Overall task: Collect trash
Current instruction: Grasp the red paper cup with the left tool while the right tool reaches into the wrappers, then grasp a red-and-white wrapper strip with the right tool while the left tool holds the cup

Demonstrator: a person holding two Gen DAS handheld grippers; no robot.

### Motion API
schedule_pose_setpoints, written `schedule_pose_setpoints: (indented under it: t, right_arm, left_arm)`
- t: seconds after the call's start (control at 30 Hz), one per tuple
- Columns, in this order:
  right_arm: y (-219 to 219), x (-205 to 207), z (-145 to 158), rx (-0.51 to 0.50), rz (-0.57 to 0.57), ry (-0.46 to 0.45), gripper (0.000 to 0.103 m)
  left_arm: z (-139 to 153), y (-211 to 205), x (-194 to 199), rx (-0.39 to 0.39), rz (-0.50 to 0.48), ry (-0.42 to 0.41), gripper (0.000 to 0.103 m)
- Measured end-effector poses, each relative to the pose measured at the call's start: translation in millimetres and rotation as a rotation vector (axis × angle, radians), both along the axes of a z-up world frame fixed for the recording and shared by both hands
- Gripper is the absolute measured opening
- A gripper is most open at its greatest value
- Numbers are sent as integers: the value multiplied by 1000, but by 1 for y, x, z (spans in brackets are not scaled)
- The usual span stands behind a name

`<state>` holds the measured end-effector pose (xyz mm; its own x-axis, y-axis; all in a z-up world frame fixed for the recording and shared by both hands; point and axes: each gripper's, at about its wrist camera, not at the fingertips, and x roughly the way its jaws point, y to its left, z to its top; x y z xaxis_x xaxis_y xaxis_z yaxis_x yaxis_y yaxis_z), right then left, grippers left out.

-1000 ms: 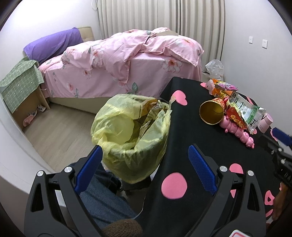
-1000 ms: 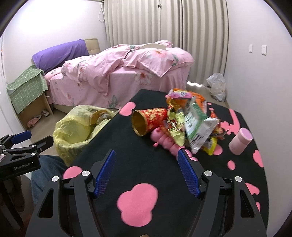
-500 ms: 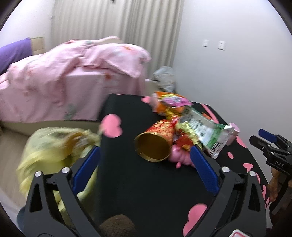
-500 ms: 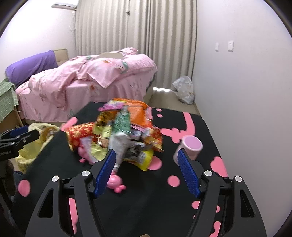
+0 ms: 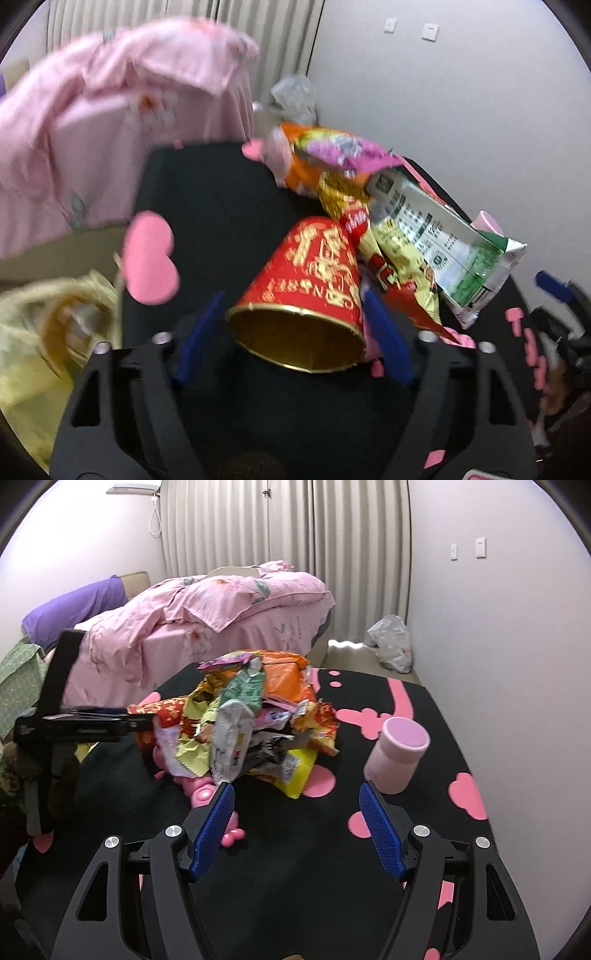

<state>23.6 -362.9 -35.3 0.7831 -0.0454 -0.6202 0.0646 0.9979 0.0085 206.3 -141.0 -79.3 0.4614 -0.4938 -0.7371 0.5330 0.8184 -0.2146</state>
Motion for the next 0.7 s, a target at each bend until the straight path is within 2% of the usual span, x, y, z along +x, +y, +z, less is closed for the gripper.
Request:
schedule_pose_setpoints:
  t: [0.1,0.27,0.53,0.63,0.7]
  right_arm:
    - [9,3,-2,-9,16,5,67]
    - [17,10,5,6,40,-10,67]
    - [21,47,45,-7,110,-34,67]
    - [19,72,59,-22,135,-25,67]
    - [19,99,64,-21,160,12,67]
  left_arm:
    - [3,12,-7,-70,26,13,66]
    - [16,31,-34,-100,78,-7,64]
    - [27,43,-69,-74,104,-35,63]
    - [31,48,-75,-82,116,-48,63]
    - [31,49,-75,-62,130,-68,63]
